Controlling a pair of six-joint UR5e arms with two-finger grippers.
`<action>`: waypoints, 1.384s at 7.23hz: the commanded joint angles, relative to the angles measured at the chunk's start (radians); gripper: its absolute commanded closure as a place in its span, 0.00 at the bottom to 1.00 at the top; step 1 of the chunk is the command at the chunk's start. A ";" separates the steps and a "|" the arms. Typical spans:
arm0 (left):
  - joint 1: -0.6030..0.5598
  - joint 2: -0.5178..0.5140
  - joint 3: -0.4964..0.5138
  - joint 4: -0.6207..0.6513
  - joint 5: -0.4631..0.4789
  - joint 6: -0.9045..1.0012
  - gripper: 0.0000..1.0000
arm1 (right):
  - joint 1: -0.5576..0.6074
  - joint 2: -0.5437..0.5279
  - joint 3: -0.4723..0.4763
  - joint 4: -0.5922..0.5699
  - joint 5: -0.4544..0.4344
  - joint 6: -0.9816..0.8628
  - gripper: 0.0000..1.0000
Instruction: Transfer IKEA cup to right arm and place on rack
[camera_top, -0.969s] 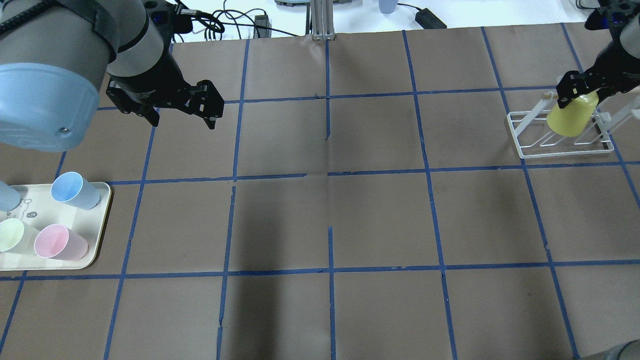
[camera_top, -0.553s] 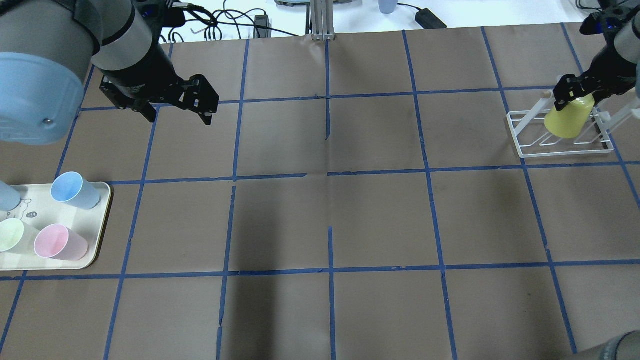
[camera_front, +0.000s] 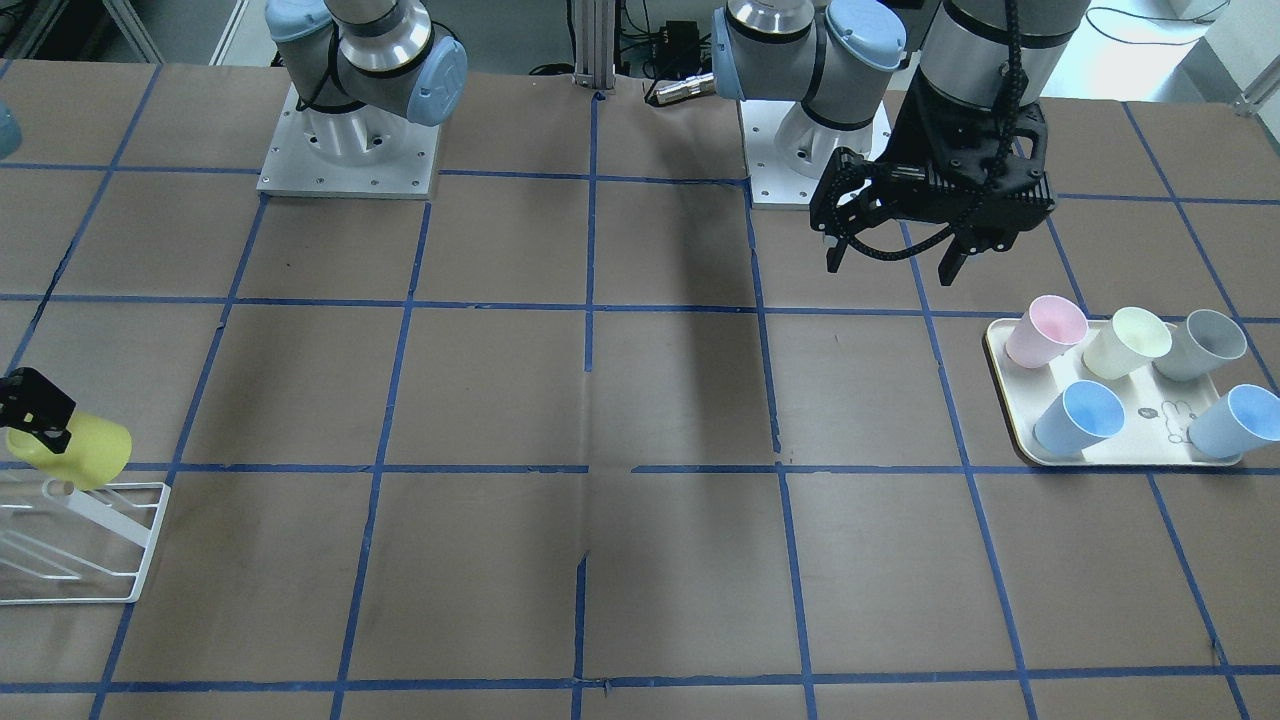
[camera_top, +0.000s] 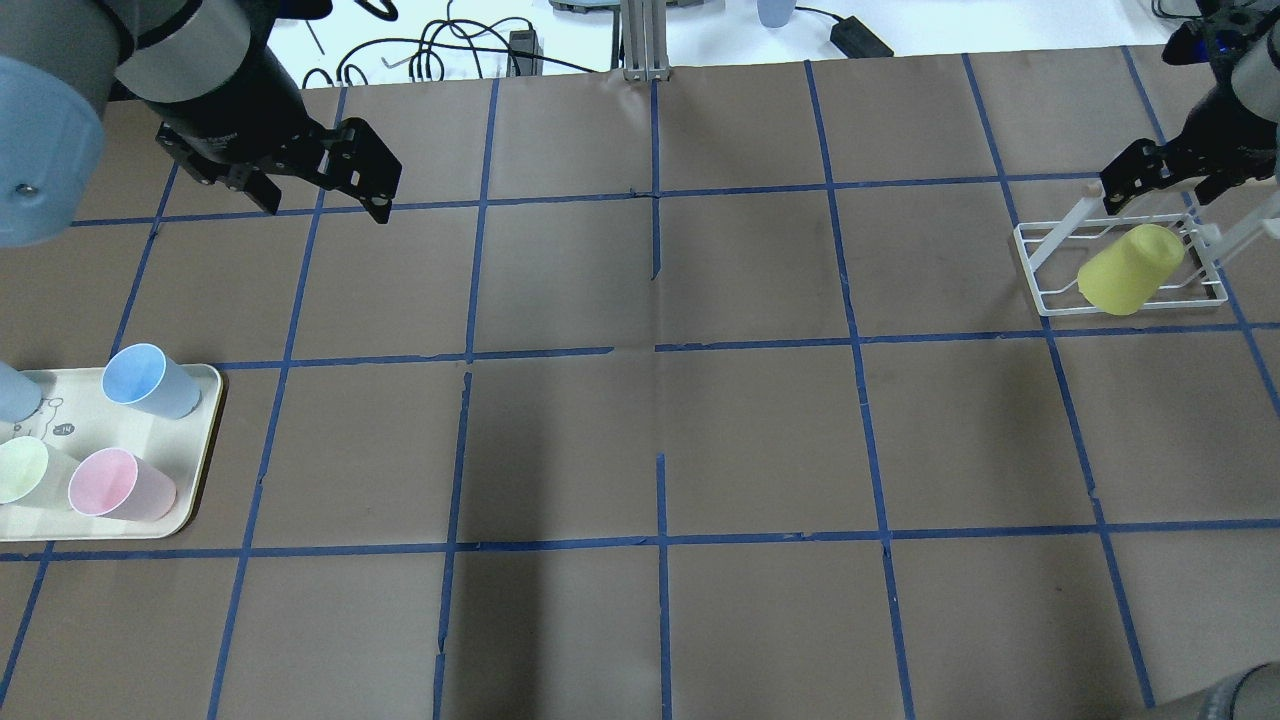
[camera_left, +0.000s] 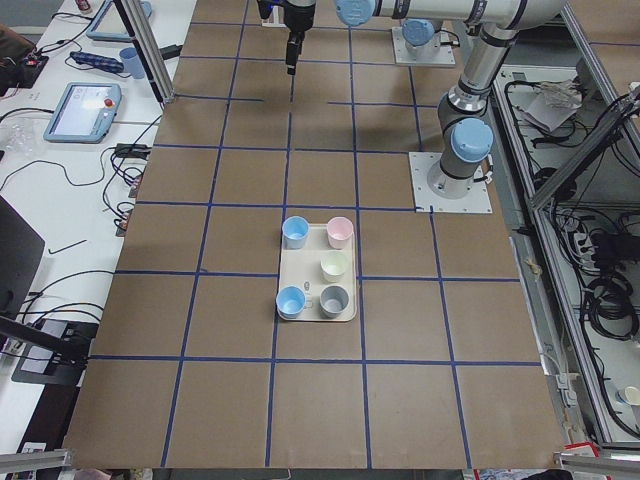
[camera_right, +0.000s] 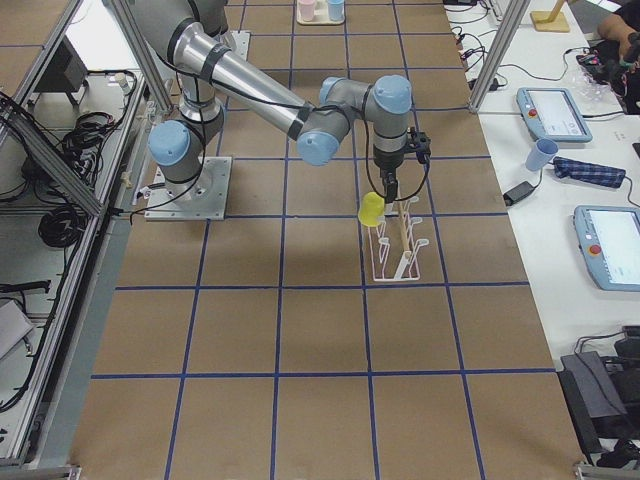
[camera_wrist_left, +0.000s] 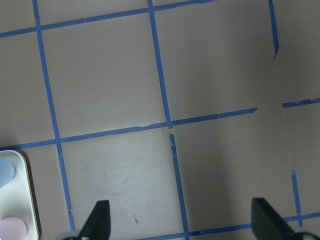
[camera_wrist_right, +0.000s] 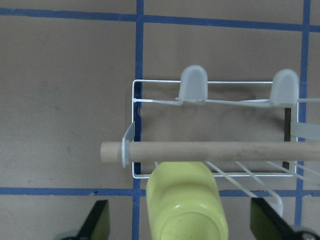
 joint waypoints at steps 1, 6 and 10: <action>0.001 -0.009 0.018 -0.010 -0.007 0.003 0.00 | 0.003 -0.050 -0.039 0.126 0.002 0.011 0.00; 0.001 -0.003 0.012 -0.010 0.003 0.003 0.00 | 0.012 -0.251 -0.112 0.519 0.009 0.049 0.00; 0.003 -0.007 0.018 -0.007 0.003 0.003 0.00 | 0.280 -0.244 -0.228 0.575 0.012 0.329 0.00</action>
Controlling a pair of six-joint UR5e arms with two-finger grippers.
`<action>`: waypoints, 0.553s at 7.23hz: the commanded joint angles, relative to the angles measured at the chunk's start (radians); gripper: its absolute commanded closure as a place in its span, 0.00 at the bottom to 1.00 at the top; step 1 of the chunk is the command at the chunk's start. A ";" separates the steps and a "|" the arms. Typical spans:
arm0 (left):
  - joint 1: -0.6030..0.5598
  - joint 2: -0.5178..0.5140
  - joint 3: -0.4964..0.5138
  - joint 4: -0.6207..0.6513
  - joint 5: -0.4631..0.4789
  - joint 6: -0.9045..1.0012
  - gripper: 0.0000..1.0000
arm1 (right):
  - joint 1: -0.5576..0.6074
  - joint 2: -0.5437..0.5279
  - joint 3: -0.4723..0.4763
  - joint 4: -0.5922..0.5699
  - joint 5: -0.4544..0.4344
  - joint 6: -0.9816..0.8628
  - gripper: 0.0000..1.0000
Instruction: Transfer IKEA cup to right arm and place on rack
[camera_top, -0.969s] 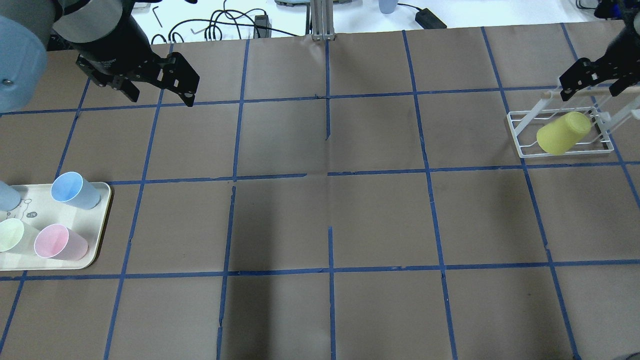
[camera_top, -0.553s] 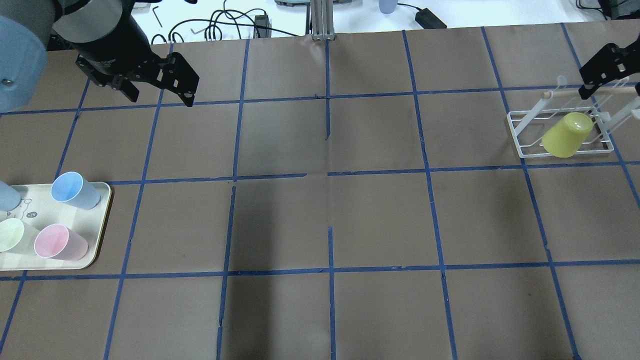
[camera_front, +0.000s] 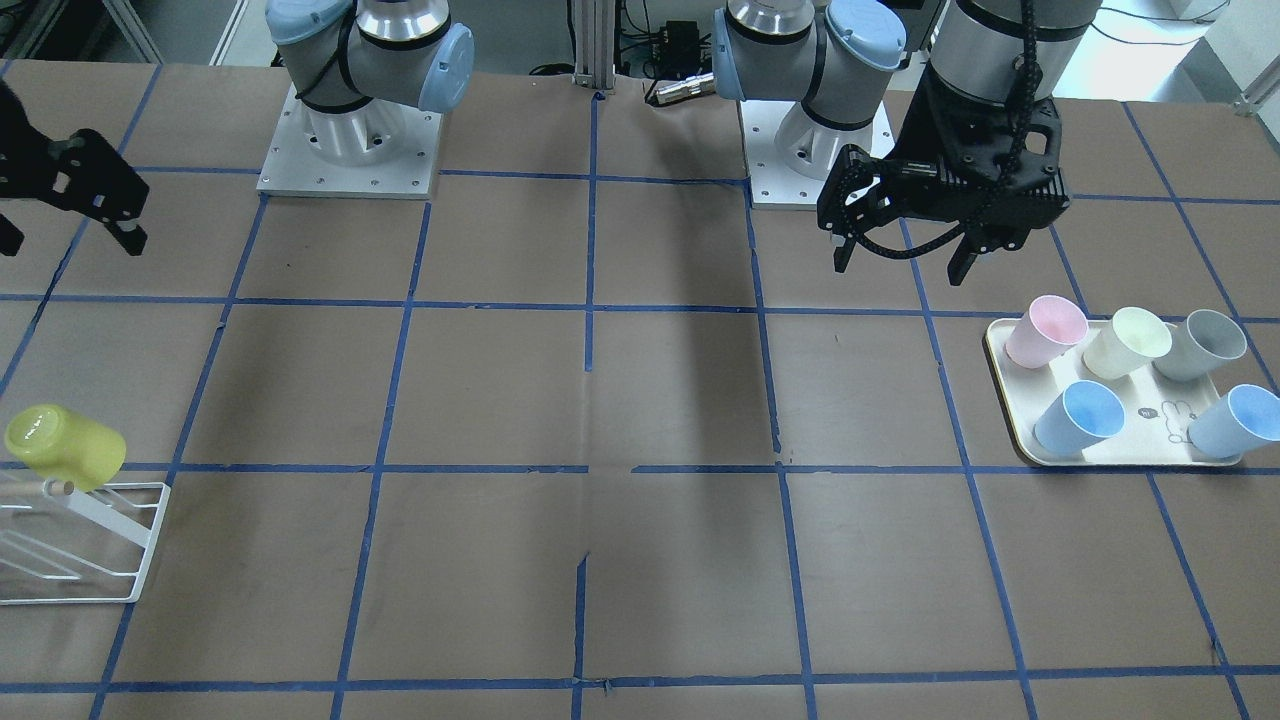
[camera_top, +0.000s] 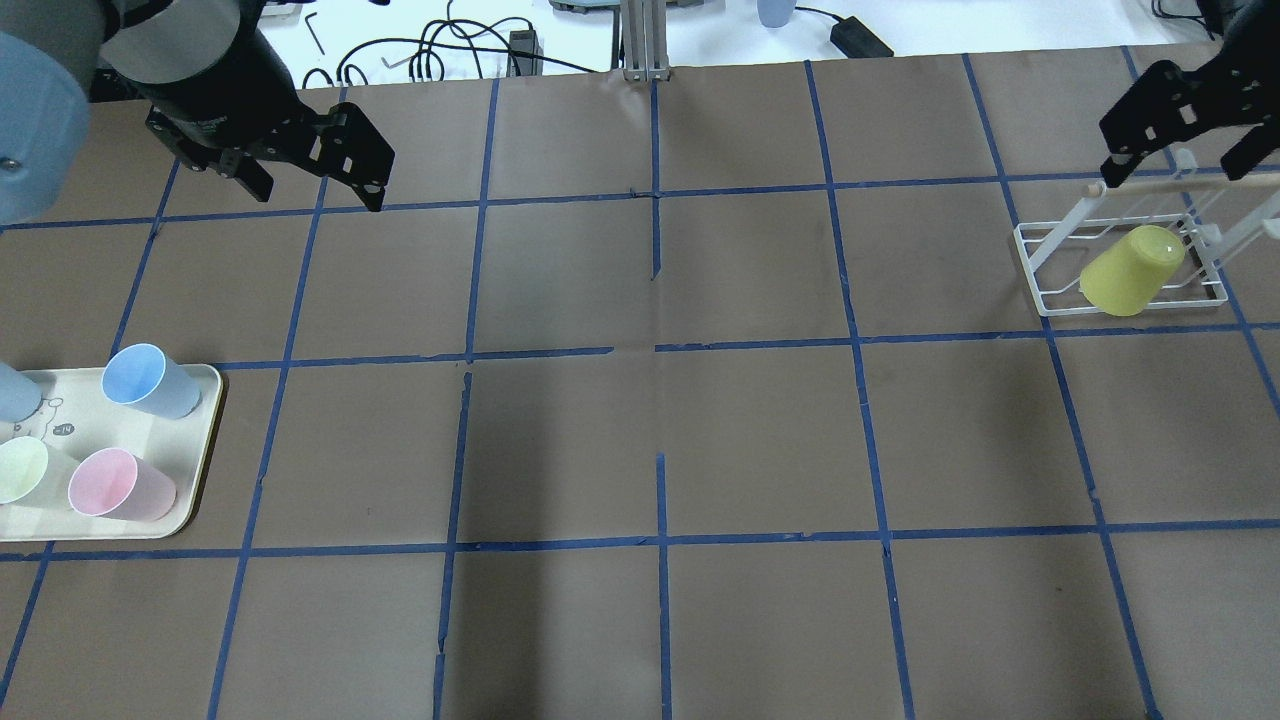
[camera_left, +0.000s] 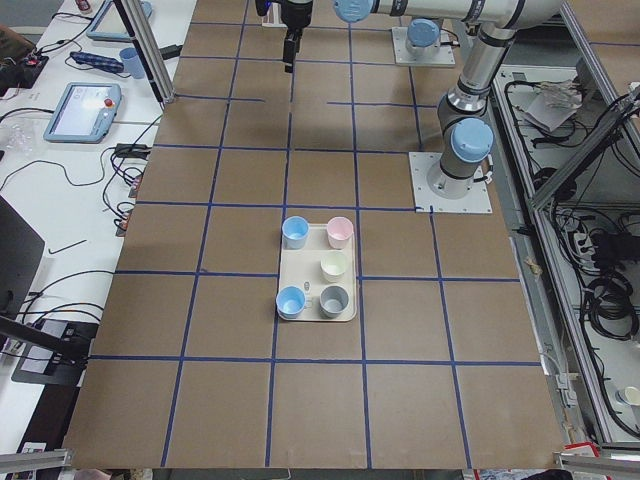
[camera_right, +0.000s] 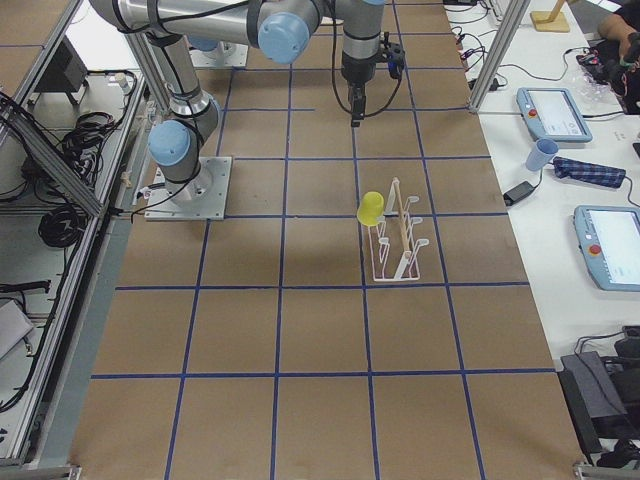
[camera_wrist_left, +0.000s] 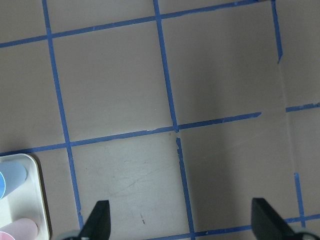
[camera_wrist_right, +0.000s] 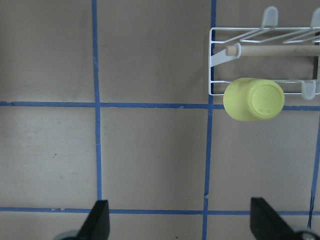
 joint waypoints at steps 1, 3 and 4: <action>0.000 -0.001 -0.001 0.000 0.000 0.000 0.00 | 0.177 0.007 -0.039 0.018 0.003 0.224 0.00; 0.000 -0.001 -0.003 0.000 -0.002 0.000 0.00 | 0.296 0.003 -0.031 0.013 0.002 0.315 0.00; 0.000 -0.001 -0.004 0.000 -0.003 0.000 0.00 | 0.331 0.007 -0.027 0.007 0.002 0.339 0.00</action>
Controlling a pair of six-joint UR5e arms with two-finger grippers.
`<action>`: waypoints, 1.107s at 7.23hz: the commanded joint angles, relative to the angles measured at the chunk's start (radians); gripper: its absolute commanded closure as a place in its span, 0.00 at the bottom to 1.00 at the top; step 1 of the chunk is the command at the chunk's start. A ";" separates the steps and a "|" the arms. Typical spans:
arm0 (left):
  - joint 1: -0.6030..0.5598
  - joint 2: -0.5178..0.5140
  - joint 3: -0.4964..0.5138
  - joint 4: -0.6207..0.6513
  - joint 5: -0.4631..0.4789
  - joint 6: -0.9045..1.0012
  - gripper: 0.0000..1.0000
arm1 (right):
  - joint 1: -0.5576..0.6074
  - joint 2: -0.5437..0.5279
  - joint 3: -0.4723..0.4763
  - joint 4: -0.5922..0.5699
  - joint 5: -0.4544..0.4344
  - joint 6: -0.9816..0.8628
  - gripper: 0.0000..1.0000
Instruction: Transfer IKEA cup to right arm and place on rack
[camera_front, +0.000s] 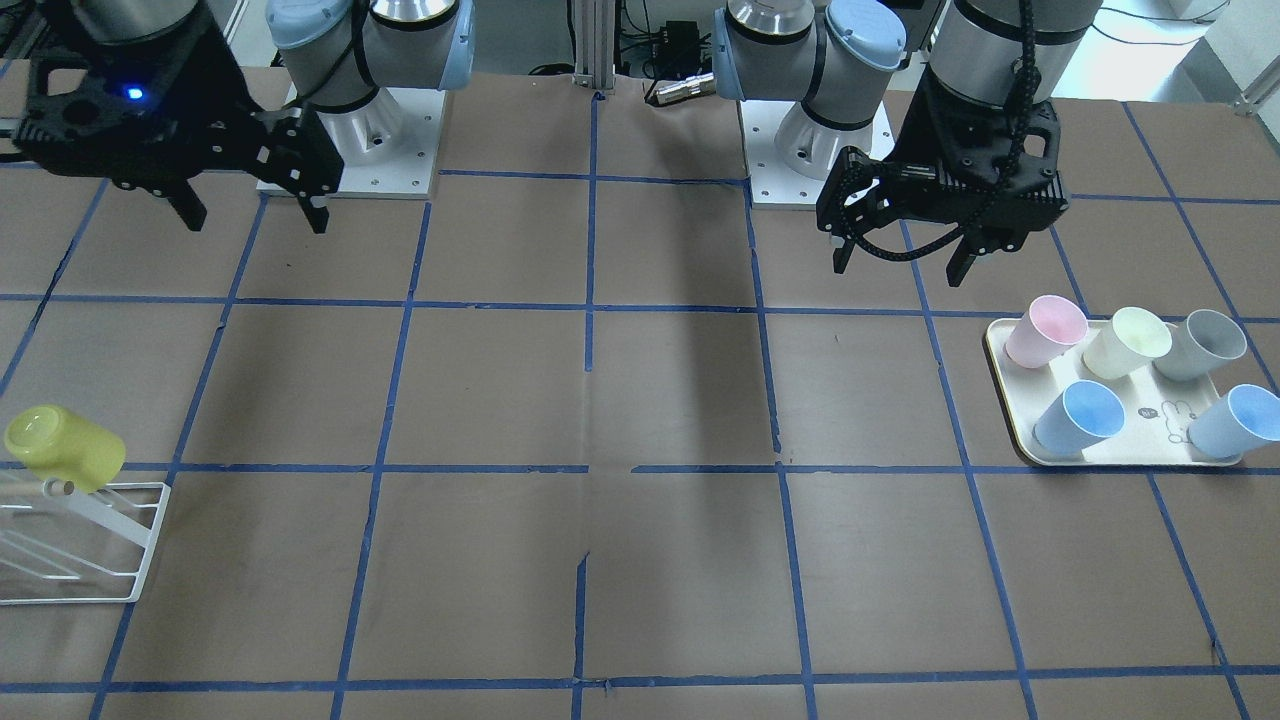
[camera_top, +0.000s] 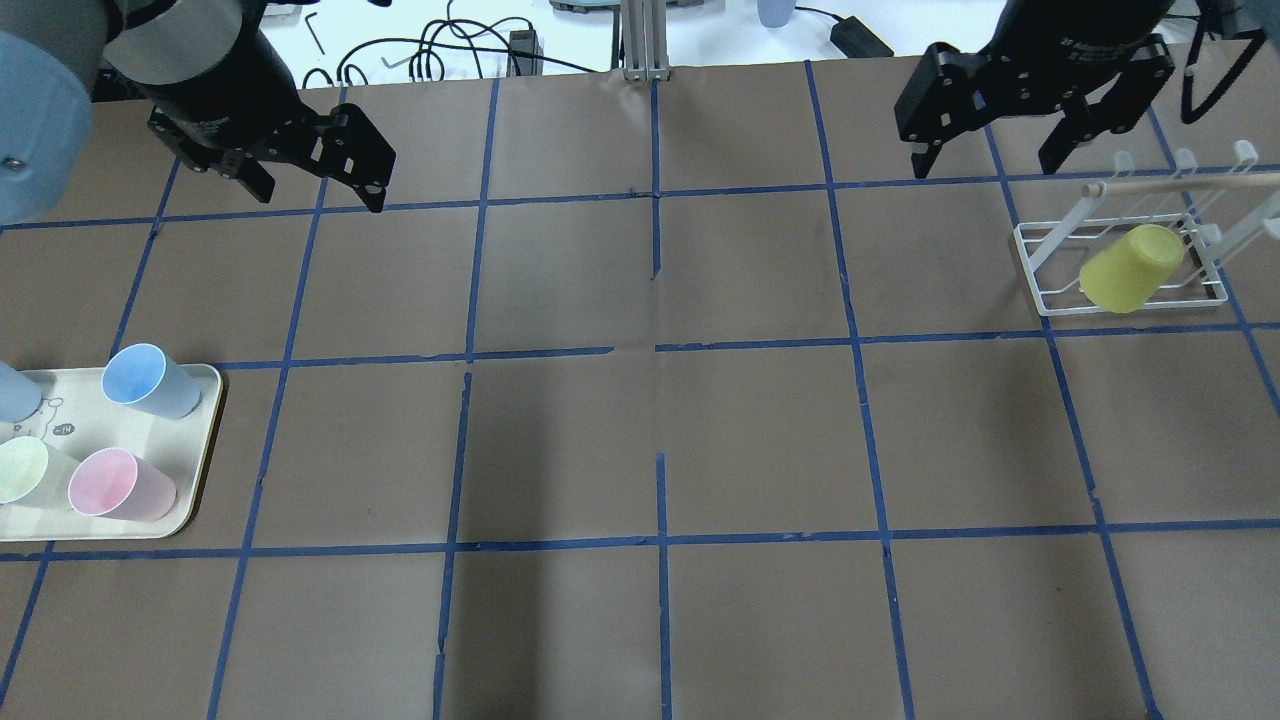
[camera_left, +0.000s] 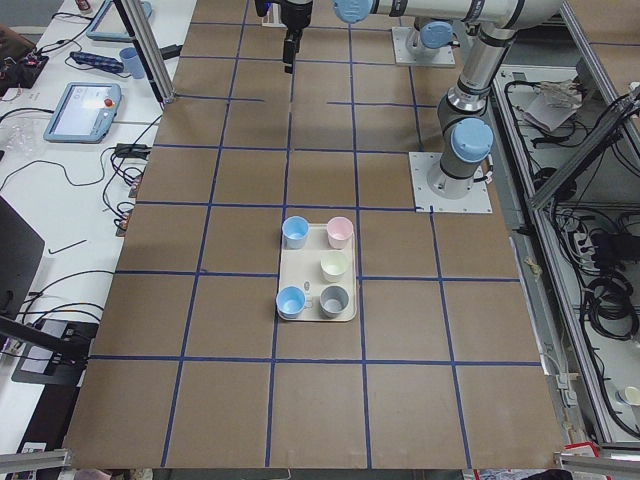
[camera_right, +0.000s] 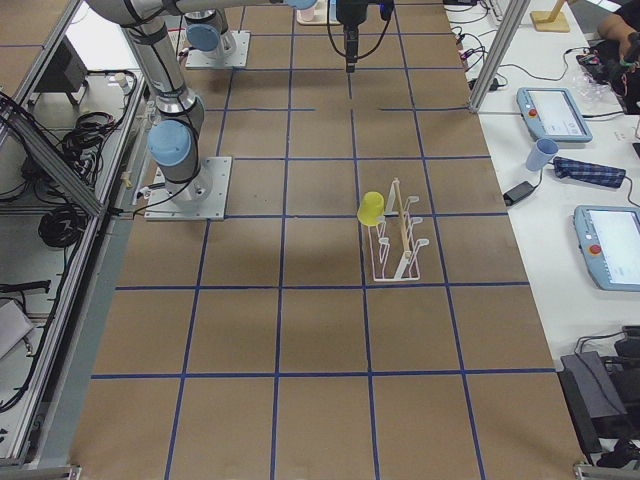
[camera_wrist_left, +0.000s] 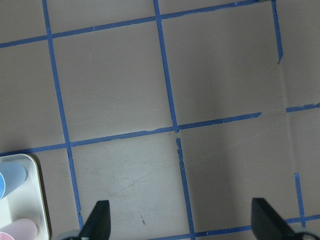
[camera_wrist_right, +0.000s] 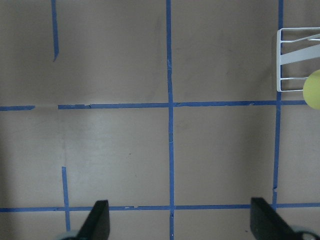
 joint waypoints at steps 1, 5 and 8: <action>0.000 0.000 -0.003 0.000 -0.003 0.000 0.00 | 0.062 0.002 0.014 -0.040 0.002 0.044 0.00; -0.003 -0.002 -0.009 0.003 0.004 0.000 0.00 | 0.063 0.004 0.008 -0.046 0.003 0.047 0.00; 0.008 0.011 0.000 -0.005 -0.006 -0.026 0.00 | 0.061 0.004 0.005 -0.041 -0.001 0.073 0.00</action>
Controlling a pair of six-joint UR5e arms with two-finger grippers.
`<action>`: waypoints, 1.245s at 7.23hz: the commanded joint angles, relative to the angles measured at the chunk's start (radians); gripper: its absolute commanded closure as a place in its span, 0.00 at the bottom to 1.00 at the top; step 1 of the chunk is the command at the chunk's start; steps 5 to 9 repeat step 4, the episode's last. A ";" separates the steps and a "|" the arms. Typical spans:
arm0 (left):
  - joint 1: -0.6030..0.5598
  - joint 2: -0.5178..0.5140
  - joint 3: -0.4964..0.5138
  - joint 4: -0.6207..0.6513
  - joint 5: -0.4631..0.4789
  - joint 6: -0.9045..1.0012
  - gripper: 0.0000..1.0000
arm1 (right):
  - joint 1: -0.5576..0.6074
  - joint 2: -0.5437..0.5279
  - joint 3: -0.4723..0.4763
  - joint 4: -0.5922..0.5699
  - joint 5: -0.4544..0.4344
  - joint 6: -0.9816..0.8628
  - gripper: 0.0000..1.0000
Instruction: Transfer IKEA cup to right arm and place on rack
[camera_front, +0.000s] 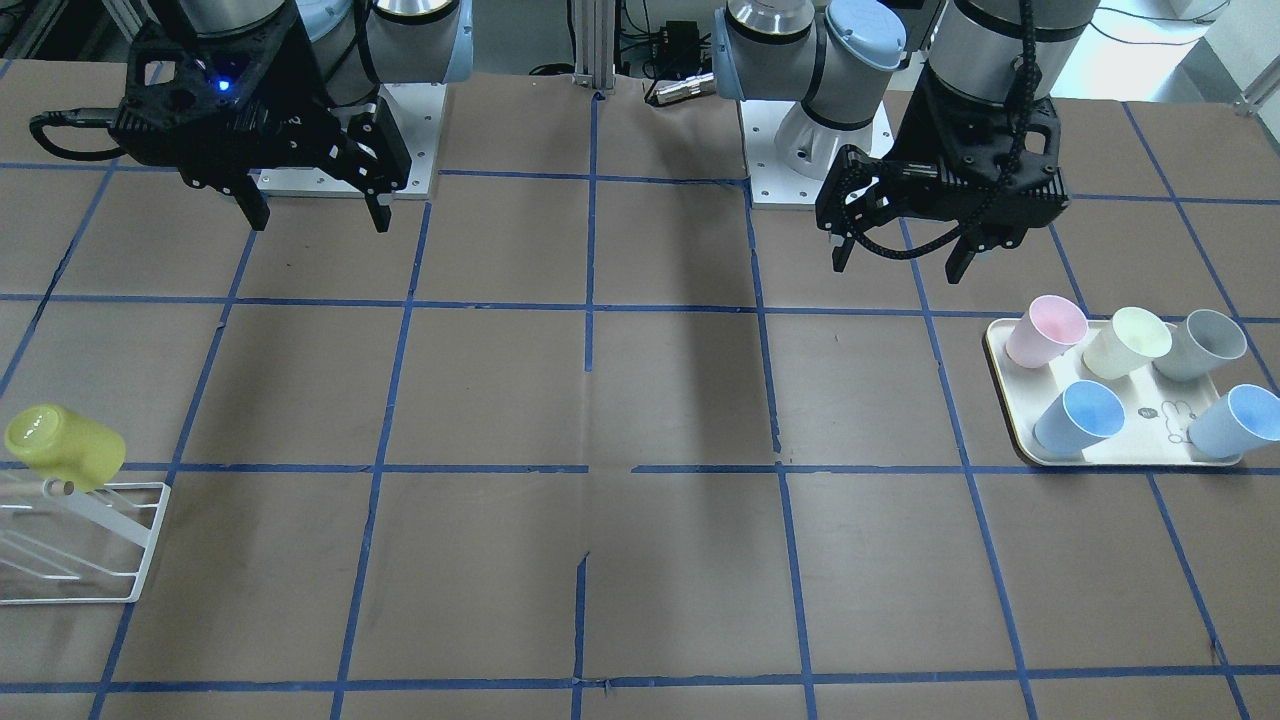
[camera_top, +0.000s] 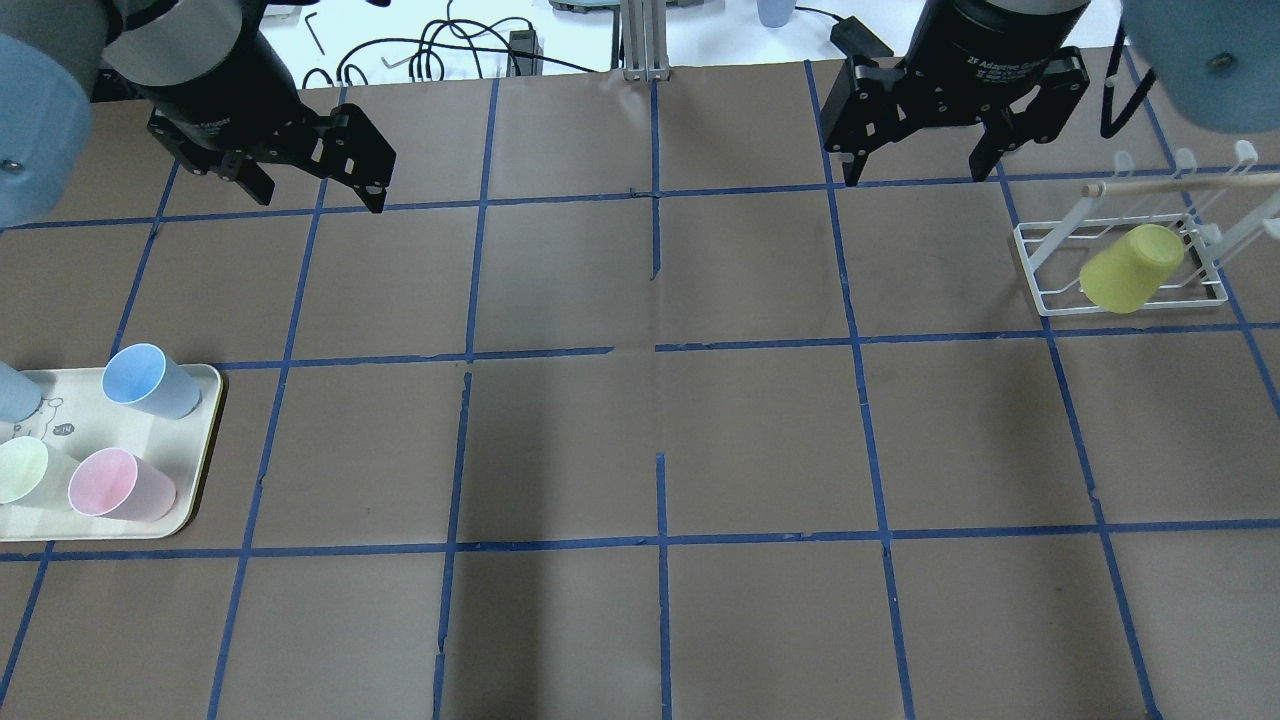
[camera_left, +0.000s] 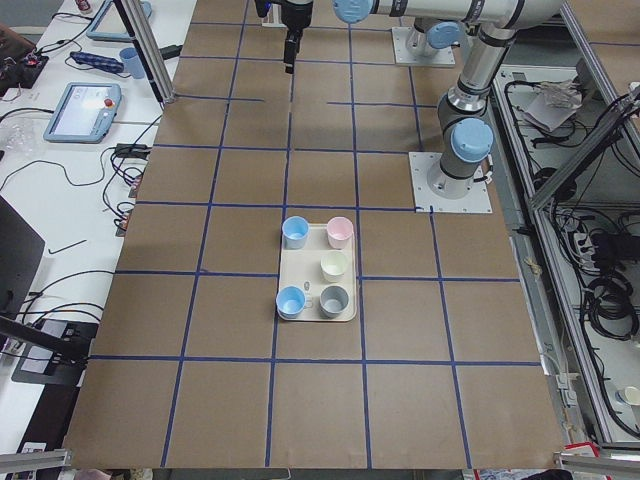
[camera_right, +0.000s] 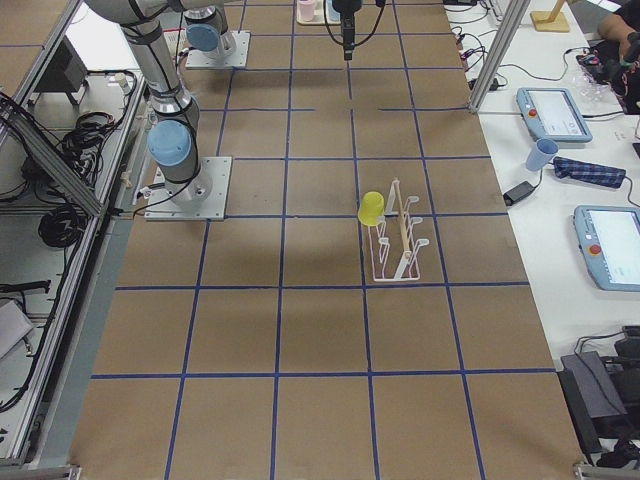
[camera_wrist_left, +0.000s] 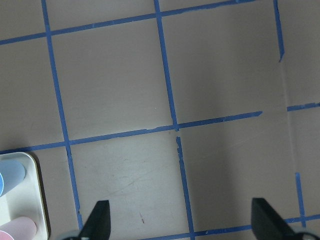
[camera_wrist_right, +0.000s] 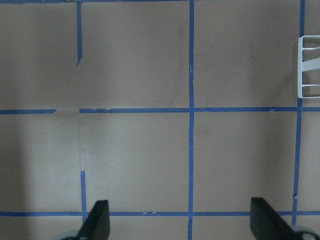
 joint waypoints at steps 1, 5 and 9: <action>0.032 0.010 0.002 -0.006 -0.007 -0.005 0.00 | -0.001 0.001 0.001 -0.001 0.001 0.006 0.00; 0.048 0.010 0.001 -0.011 0.002 -0.005 0.00 | -0.005 0.001 -0.002 -0.002 0.001 0.005 0.00; 0.048 0.010 0.001 -0.011 0.002 -0.005 0.00 | -0.005 0.001 -0.002 -0.002 0.001 0.005 0.00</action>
